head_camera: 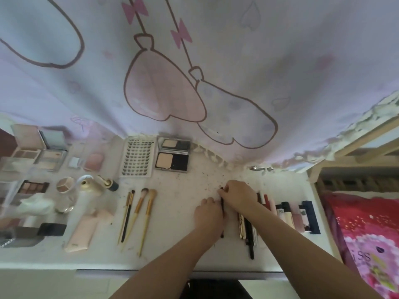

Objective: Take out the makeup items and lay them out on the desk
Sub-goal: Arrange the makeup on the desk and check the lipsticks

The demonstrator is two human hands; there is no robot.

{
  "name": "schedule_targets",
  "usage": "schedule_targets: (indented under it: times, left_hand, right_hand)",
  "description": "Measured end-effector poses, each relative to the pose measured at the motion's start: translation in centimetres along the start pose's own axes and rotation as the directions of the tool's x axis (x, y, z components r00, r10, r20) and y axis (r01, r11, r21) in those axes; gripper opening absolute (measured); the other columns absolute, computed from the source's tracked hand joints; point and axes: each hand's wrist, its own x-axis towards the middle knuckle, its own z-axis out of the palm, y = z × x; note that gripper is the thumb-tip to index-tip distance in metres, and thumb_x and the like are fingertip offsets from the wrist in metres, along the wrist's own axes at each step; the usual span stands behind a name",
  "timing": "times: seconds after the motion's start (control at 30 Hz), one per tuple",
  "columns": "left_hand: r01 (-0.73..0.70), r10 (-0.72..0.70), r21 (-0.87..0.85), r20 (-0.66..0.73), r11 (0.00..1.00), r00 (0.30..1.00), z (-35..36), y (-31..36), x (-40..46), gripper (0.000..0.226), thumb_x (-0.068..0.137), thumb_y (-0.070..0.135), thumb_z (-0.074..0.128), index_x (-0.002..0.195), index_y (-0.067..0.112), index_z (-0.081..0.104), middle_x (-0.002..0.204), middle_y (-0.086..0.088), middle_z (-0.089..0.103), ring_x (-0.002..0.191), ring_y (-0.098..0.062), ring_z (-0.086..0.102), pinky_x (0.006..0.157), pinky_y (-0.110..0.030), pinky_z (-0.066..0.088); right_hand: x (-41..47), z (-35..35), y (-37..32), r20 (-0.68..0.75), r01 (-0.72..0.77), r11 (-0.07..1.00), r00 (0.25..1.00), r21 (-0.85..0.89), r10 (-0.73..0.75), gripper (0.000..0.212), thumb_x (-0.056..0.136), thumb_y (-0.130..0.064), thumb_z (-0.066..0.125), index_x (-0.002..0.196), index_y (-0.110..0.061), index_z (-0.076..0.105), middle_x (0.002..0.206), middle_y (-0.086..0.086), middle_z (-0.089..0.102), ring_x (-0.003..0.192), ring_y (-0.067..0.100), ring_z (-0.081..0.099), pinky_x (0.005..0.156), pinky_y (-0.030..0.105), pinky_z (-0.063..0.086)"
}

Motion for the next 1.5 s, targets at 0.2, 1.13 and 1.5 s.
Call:
schedule_targets:
  times: [0.2,1.13,1.5]
  left_hand:
    - [0.044,-0.045,-0.045,-0.014,0.998,0.999,-0.3,-3.2,-1.6,0.026,0.091,0.030,0.043,0.105,0.012,0.055,0.109,-0.005,0.053,0.106,-0.022,0.047,0.077,-0.031,0.041]
    - [0.331,-0.153,-0.758,0.298,0.562,0.942,-8.9,-17.1,-12.4,0.034,0.101,0.028,0.039,0.100,0.008,0.068,0.070,0.002,0.050,0.060,-0.009,0.045,0.051,-0.016,0.040]
    - [0.257,-0.317,-0.453,-0.061,0.854,0.946,-5.8,-14.0,-6.1,0.026,0.093,0.027,0.053,0.116,0.015,0.051,0.097,0.000,0.062,0.078,-0.014,0.054,0.063,-0.023,0.040]
  right_hand:
    - [-0.5,1.7,-2.3,0.120,-0.043,0.982,0.993,0.185,0.021,0.031,0.091,-0.036,0.053,0.075,-0.010,0.054,0.071,0.004,0.054,0.075,0.021,0.055,0.065,0.027,0.043]
    - [-4.0,-0.7,-10.1,0.226,-0.217,0.254,0.974,0.942,-0.006,0.017,0.094,-0.013,0.047,0.082,-0.006,0.058,0.048,-0.001,0.046,0.038,0.007,0.041,0.031,0.016,0.026]
    - [-5.6,6.5,-9.3,0.043,-0.014,0.964,0.999,0.266,0.003,0.020,0.095,-0.021,0.048,0.112,-0.013,0.054,0.103,0.004,0.064,0.091,0.020,0.059,0.073,0.028,0.045]
